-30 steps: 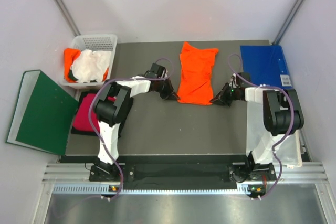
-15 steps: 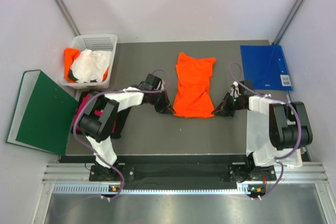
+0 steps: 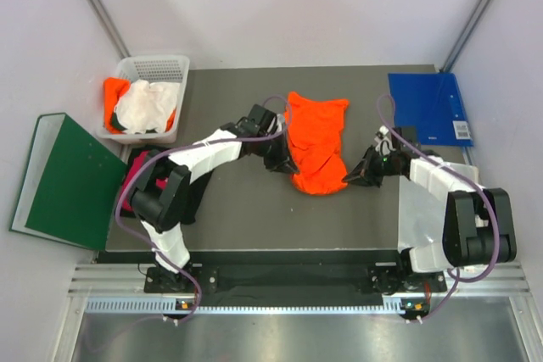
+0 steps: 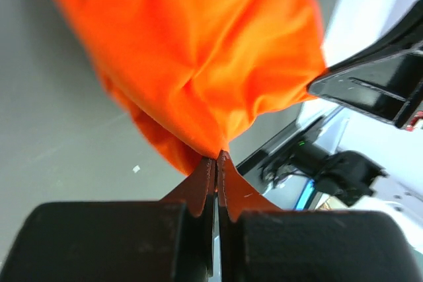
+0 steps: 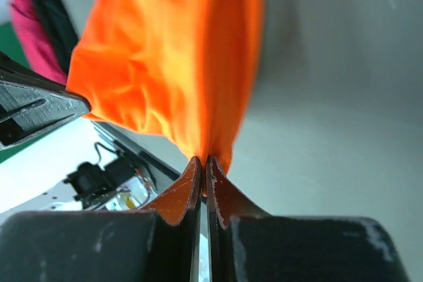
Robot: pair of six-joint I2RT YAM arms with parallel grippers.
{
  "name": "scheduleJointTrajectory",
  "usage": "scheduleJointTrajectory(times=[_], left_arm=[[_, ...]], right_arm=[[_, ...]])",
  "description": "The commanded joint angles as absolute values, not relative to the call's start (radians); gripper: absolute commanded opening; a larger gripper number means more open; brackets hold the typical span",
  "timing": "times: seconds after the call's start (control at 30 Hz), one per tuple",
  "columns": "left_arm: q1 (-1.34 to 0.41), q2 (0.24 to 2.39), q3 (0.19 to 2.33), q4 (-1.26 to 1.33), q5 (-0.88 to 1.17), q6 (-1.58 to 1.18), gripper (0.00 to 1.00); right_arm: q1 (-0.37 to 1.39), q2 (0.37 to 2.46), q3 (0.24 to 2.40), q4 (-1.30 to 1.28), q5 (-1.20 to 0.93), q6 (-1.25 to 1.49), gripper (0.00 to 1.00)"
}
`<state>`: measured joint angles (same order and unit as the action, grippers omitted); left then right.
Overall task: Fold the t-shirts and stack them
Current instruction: Fold the long partially folded tshirt into a neat square
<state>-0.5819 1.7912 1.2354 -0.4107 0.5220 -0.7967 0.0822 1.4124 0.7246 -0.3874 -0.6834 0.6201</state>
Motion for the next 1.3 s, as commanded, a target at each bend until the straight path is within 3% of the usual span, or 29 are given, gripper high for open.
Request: scheduleJointTrajectory(times=[0.0,0.27,0.57,0.7,0.77,0.9,0.97,1.0,1.03,1.07,1.1,1.17,1.2,1.27], left_arm=[[-0.551,1.815,1.4,-0.456,0.525,-0.758,0.0],[-0.45,1.985,1.716,-0.495,0.633,-0.775,0.0],[-0.338,2.247,2.061,-0.411,0.736,-0.867,0.0],[-0.298,2.403,2.173,-0.208,0.83,-1.015,0.01],[-0.288,2.454,2.198,-0.077,0.894,-1.106,0.1],[-0.265,2.6,2.244,0.136,0.926,-1.303,0.11],[-0.261,2.663,2.278,0.233,0.954,-1.354,0.46],[-0.252,2.678,2.284,0.265,0.965,-1.408,0.75],[-0.247,2.684,2.278,0.293,0.972,-1.425,0.99],[-0.242,2.677,2.269,0.319,0.98,-1.431,0.99],[-0.235,2.662,2.252,0.319,0.98,-1.41,0.99],[-0.227,2.587,2.177,0.286,0.973,-1.365,0.99],[-0.221,2.557,2.149,0.26,0.957,-1.306,0.99],[-0.215,2.475,2.086,0.118,0.934,-1.223,0.99]], right_arm=[[0.068,1.44,0.905,-0.407,-0.718,0.595,0.0],[0.04,1.612,1.204,-0.377,-0.758,0.624,0.0],[0.028,1.94,1.575,-0.266,-0.805,0.672,0.01],[0.02,2.08,1.699,-0.215,-0.789,0.686,0.01],[0.015,2.132,1.744,-0.181,-0.764,0.707,0.02],[0.012,2.213,1.807,-0.138,-0.72,0.733,0.02],[0.009,2.256,1.844,-0.141,-0.678,0.739,0.04],[0.011,2.27,1.854,-0.134,-0.664,0.742,0.06],[0.011,2.284,1.877,-0.133,-0.648,0.749,0.09],[0.011,2.298,1.884,-0.132,-0.605,0.749,0.19],[0.011,2.29,1.879,-0.12,-0.577,0.747,0.4],[0.014,2.234,1.815,-0.042,-0.494,0.749,0.65],[0.014,2.208,1.787,-0.022,-0.47,0.749,0.83],[0.012,2.134,1.734,-0.035,-0.433,0.736,0.94]])
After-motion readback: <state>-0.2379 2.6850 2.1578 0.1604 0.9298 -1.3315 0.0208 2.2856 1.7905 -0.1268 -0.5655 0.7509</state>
